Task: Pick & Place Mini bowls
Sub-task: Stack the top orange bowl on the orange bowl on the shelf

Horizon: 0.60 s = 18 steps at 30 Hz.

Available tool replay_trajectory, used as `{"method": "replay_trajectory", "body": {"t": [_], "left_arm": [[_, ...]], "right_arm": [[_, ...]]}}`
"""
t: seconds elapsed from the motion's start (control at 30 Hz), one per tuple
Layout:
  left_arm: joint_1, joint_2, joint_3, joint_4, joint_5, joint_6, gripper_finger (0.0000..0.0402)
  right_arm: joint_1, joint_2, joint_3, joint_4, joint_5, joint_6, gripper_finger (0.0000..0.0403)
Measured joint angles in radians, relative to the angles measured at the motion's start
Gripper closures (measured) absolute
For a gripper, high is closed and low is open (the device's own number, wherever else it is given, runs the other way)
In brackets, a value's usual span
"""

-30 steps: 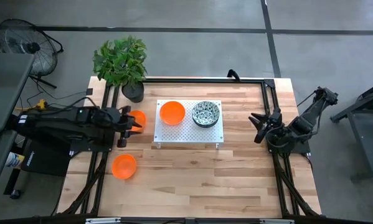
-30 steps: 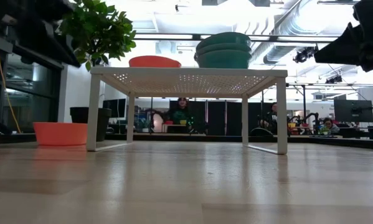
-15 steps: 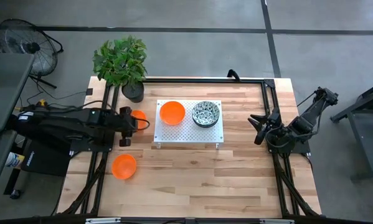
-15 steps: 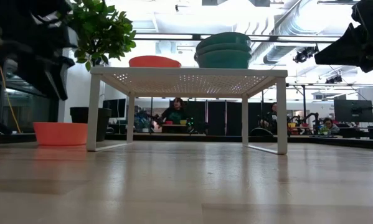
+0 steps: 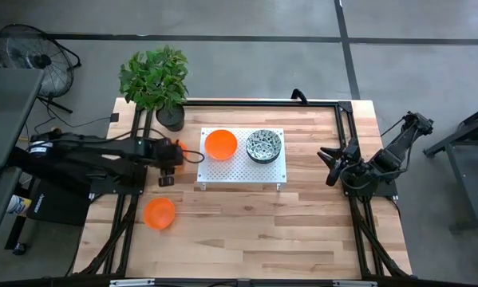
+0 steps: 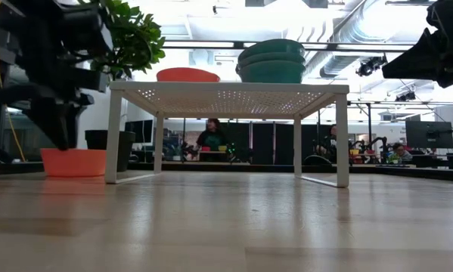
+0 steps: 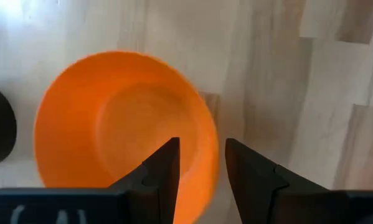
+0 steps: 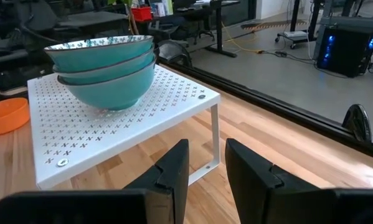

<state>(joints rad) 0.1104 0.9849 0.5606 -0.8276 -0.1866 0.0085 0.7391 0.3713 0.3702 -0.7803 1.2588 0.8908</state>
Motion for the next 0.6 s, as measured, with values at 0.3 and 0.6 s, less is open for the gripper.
{"method": "replay_trajectory", "body": {"t": [0.3,0.6], "left_arm": [[0.088,0.003,0.000,0.024,0.083,0.039,0.0277],[0.086,0.042,0.000,0.018,0.093,0.036,0.0277]], "right_arm": [[0.000,0.000,0.000,0.010,-0.007,-0.018,0.0309],[0.000,0.000,0.001,0.013,-0.012,-0.021,0.0309]]}}
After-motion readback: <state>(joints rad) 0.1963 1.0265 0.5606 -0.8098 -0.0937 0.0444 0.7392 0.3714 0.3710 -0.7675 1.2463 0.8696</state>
